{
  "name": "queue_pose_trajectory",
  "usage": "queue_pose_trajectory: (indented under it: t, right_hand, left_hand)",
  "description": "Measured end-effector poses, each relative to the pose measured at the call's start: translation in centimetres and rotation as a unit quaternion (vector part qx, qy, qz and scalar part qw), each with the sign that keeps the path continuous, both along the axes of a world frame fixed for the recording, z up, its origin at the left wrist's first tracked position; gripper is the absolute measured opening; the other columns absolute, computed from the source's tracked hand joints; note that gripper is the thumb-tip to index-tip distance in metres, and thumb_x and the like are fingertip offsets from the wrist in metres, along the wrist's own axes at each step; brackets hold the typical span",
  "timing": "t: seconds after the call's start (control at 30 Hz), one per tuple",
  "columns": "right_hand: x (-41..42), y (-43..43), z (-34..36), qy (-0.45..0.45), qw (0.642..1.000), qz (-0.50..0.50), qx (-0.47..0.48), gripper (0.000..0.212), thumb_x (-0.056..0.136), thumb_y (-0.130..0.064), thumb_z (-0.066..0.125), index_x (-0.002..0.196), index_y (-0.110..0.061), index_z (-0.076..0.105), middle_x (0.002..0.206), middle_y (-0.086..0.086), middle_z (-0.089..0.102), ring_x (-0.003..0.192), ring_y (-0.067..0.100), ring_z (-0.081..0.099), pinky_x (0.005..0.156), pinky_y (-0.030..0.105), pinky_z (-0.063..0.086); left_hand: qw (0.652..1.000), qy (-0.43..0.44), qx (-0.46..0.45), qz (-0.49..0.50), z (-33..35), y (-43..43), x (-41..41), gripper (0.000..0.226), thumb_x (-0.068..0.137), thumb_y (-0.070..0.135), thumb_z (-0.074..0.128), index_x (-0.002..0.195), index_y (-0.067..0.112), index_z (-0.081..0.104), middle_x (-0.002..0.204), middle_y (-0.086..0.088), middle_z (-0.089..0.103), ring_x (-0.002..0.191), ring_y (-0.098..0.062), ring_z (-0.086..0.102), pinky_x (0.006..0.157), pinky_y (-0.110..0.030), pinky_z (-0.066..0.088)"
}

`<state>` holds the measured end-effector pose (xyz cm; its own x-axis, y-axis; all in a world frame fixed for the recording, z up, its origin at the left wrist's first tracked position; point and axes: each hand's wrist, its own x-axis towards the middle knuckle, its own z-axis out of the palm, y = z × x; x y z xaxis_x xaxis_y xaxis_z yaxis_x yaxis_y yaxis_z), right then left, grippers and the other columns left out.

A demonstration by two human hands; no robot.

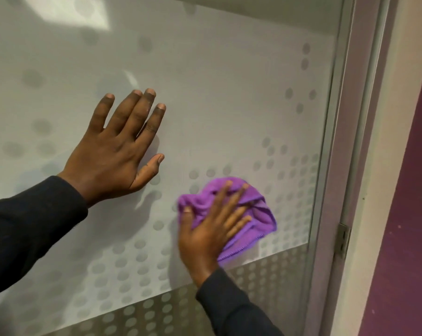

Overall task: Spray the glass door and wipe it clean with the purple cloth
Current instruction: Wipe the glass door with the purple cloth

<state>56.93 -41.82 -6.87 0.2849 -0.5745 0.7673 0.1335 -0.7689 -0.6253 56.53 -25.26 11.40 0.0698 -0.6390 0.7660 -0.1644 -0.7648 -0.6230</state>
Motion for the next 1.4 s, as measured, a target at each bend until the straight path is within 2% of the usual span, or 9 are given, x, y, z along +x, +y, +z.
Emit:
queue_pose_trajectory:
  t: [0.13, 0.33, 0.5, 0.67, 0.87, 1.13, 1.23, 1.33, 1.4]
  right_hand:
    - [0.3, -0.7, 7.5, -0.047, 0.989, 0.013, -0.138, 0.081, 0.097, -0.068, 0.023, 0.164, -0.024, 0.012, 0.172, 0.010, 0.001, 0.156, 0.044, -0.004, 0.121, 0.068, -0.004]
    - [1.8, -14.4, 18.0, -0.096, 0.993, -0.022, -0.071, 0.082, 0.093, -0.071, 0.035, 0.161, -0.027, 0.024, 0.170, 0.002, 0.020, 0.154, 0.039, 0.020, 0.120, 0.070, 0.013]
    - [1.3, -21.2, 10.0, -0.065, 0.993, -0.018, 0.098, 0.081, 0.096, -0.069, 0.030, 0.162, -0.029, 0.007, 0.172, 0.001, 0.011, 0.158, 0.031, 0.009, 0.122, 0.067, 0.012]
    - [0.2, -12.6, -0.9, -0.006, 0.971, -0.032, 0.235, 0.083, 0.092, -0.070, 0.022, 0.162, -0.031, 0.002, 0.172, 0.001, 0.008, 0.157, 0.035, 0.009, 0.121, 0.065, 0.016]
    - [-0.9, 3.1, 1.3, 0.001, 0.997, 0.039, -0.060, 0.086, 0.097, -0.069, 0.027, 0.164, -0.022, 0.001, 0.171, 0.012, -0.010, 0.156, 0.044, -0.008, 0.122, 0.066, -0.005]
    - [1.0, -9.1, 19.8, -0.099, 0.984, 0.012, -0.147, 0.073, 0.094, -0.051, 0.045, 0.160, -0.025, 0.028, 0.169, 0.005, 0.022, 0.155, 0.041, 0.017, 0.121, 0.068, 0.008]
    - [-0.1, -15.9, 20.1, -0.105, 0.990, 0.035, -0.084, 0.071, 0.094, -0.030, 0.049, 0.159, -0.013, 0.027, 0.168, 0.012, 0.022, 0.155, 0.037, 0.022, 0.124, 0.061, 0.015]
    - [-2.2, -19.2, 17.6, -0.120, 0.986, 0.097, -0.065, 0.071, 0.090, -0.008, 0.046, 0.159, -0.006, 0.028, 0.168, 0.019, 0.015, 0.155, 0.027, 0.022, 0.123, 0.029, 0.029]
    - [-4.2, -20.4, 16.9, -0.138, 0.977, 0.160, -0.027, 0.063, 0.092, -0.008, 0.041, 0.156, -0.007, 0.037, 0.158, 0.014, 0.041, 0.139, 0.013, 0.045, 0.108, 0.018, 0.043]
  left_hand:
    - [1.000, -0.003, -0.001, -0.003, 0.0, 0.1, 0.1, 0.078, 0.100, 0.051, 0.024, 0.161, 0.004, 0.015, 0.167, -0.024, 0.013, 0.154, -0.039, 0.016, 0.123, -0.056, 0.010]
    - [1.000, 0.003, -0.005, -0.004, -0.1, 0.0, 0.0, 0.076, 0.101, 0.052, 0.021, 0.161, 0.004, 0.015, 0.167, -0.023, 0.014, 0.153, -0.038, 0.016, 0.123, -0.056, 0.011]
    - [1.000, 0.009, -0.009, 0.003, -0.1, 0.0, -0.1, 0.077, 0.101, 0.052, 0.019, 0.161, 0.005, 0.013, 0.167, -0.022, 0.012, 0.154, -0.038, 0.015, 0.123, -0.055, 0.009]
    - [1.000, 0.018, -0.010, 0.006, -0.2, 0.0, -0.2, 0.076, 0.101, 0.052, 0.019, 0.161, 0.005, 0.011, 0.168, -0.022, 0.011, 0.155, -0.037, 0.014, 0.124, -0.056, 0.009]
    - [1.000, 0.020, -0.013, -0.003, 0.0, 0.1, -0.5, 0.070, 0.103, 0.044, 0.023, 0.161, 0.005, 0.017, 0.167, -0.022, 0.015, 0.154, -0.037, 0.018, 0.124, -0.057, 0.016]
    - [1.000, 0.012, -0.018, -0.004, -0.1, 0.0, -0.4, 0.069, 0.103, 0.043, 0.021, 0.161, 0.005, 0.018, 0.167, -0.021, 0.017, 0.153, -0.037, 0.019, 0.123, -0.056, 0.016]
    - [1.000, 0.012, -0.018, 0.004, -0.2, 0.0, -0.4, 0.070, 0.103, 0.044, 0.022, 0.161, 0.005, 0.018, 0.167, -0.021, 0.017, 0.154, -0.036, 0.019, 0.123, -0.057, 0.017]
    - [1.000, 0.015, -0.016, 0.007, -0.1, 0.0, -0.4, 0.071, 0.103, 0.045, 0.021, 0.161, 0.005, 0.018, 0.167, -0.021, 0.016, 0.154, -0.036, 0.018, 0.124, -0.057, 0.017]
    - [1.000, 0.017, -0.014, 0.011, -0.1, 0.0, -0.3, 0.072, 0.102, 0.046, 0.021, 0.161, 0.005, 0.016, 0.168, -0.021, 0.014, 0.155, -0.036, 0.016, 0.124, -0.057, 0.015]
